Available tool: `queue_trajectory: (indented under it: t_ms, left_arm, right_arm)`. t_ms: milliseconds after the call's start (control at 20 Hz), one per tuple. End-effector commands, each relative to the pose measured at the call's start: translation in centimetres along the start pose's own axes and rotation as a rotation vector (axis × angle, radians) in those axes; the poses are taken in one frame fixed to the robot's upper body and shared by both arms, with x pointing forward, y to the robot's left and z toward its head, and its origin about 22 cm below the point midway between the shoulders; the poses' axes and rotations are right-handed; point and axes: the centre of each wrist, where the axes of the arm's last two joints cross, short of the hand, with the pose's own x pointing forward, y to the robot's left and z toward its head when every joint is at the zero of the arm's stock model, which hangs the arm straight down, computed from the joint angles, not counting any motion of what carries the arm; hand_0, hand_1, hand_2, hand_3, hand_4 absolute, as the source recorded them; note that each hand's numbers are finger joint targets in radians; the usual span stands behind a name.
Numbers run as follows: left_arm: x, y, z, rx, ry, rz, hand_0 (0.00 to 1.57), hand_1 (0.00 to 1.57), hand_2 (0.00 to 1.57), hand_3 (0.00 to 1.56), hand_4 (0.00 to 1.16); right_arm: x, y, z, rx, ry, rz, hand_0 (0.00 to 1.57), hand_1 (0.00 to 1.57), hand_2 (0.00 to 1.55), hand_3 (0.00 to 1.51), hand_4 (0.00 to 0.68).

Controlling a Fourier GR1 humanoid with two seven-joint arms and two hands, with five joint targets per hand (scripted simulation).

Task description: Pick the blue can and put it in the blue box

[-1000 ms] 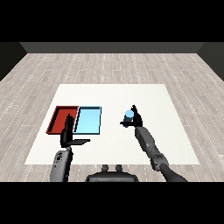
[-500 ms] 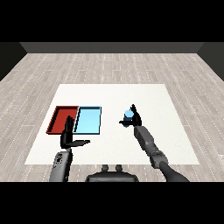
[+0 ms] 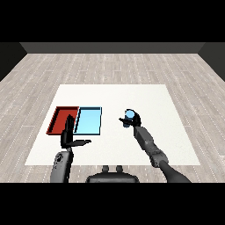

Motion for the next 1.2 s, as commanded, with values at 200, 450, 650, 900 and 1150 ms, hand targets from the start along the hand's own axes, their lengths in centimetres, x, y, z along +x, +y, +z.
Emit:
queue_trajectory:
  t_ms: [200, 450, 650, 900, 1150]
  left_arm:
    - [-0.2, 0.4, -1.1, -0.012, -0.020, -0.021, 0.00, 0.00, 0.00, 0.00, 0.00]
    - [1.2, 0.3, -1.0, -0.025, -0.008, -0.004, 0.00, 0.00, 0.00, 0.00, 0.00]
    - [-0.2, -2.0, 0.1, -0.034, 0.013, 0.017, 0.00, 0.00, 0.00, 0.00, 0.00]
    - [-1.1, -2.8, 0.0, -0.102, -0.001, 0.010, 0.00, 0.00, 0.00, 0.00, 0.00]
    - [-0.9, -5.2, -1.5, -0.123, 0.018, 0.048, 0.00, 0.00, 0.00, 0.00, 0.00]
  right_arm:
    - [0.1, -0.6, -0.1, 0.008, -0.022, 0.036, 1.43, 1.43, 1.44, 1.37, 0.504]
    - [2.4, 0.0, -1.2, 0.023, -0.147, 0.082, 1.47, 1.47, 1.47, 1.36, 0.470]
    - [2.6, 2.1, -1.1, 0.048, -0.207, 0.130, 1.45, 1.45, 1.47, 1.37, 0.498]
    - [4.6, 2.9, -1.3, 0.074, -0.238, 0.087, 1.46, 1.46, 1.48, 1.38, 0.514]
    - [7.3, 5.7, -2.2, 0.113, -0.272, 0.093, 1.45, 1.45, 1.47, 1.36, 0.534]
